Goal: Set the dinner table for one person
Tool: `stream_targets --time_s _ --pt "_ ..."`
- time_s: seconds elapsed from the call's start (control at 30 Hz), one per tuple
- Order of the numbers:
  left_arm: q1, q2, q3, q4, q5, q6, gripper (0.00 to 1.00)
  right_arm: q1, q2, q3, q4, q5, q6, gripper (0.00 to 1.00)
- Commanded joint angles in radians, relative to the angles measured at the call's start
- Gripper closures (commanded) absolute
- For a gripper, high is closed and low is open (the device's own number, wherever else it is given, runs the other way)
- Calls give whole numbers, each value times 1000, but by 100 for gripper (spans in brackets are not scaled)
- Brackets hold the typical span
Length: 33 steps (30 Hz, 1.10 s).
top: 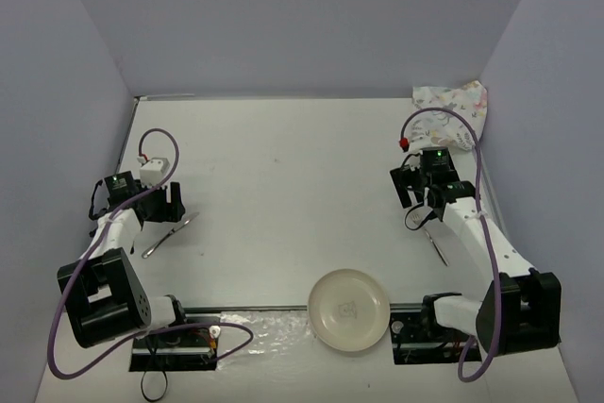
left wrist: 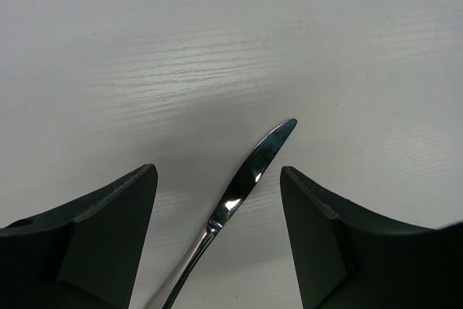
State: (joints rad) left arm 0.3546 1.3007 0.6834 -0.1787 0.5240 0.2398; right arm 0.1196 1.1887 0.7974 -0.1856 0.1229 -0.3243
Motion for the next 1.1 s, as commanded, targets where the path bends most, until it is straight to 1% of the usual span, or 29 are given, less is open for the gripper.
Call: stream_targets --time_s 0.0,0.2,0.27,0.37,0.5,0.6,0.73,0.8,0.87,1.07 --pt "-6 3 31 55 25 -12 34 0 -6 -3 37 9 -27 0" --pt "-9 36 29 59 37 -4 34 1 39 15 36 68 -38 0" --pt "-11 38 31 59 34 -3 34 4 58 75 50 128 -66 0" --pt "-12 33 27 60 31 -5 34 9 105 191 60 195 -149 0" --pt "-14 33 26 60 28 -4 34 5 250 398 67 268 -286 0" --pt "-16 40 30 55 31 -1 34 -2 372 534 72 347 -322 0" --pt "-19 44 33 53 31 1 34 0 531 687 72 386 -379 0" --pt "-19 42 33 53 31 3 34 -3 584 720 72 396 -397 0" --pt "-21 44 31 52 31 3 34 -6 690 761 77 438 -396 0" --pt "-23 50 31 48 32 8 34 -6 882 863 88 526 -387 0"
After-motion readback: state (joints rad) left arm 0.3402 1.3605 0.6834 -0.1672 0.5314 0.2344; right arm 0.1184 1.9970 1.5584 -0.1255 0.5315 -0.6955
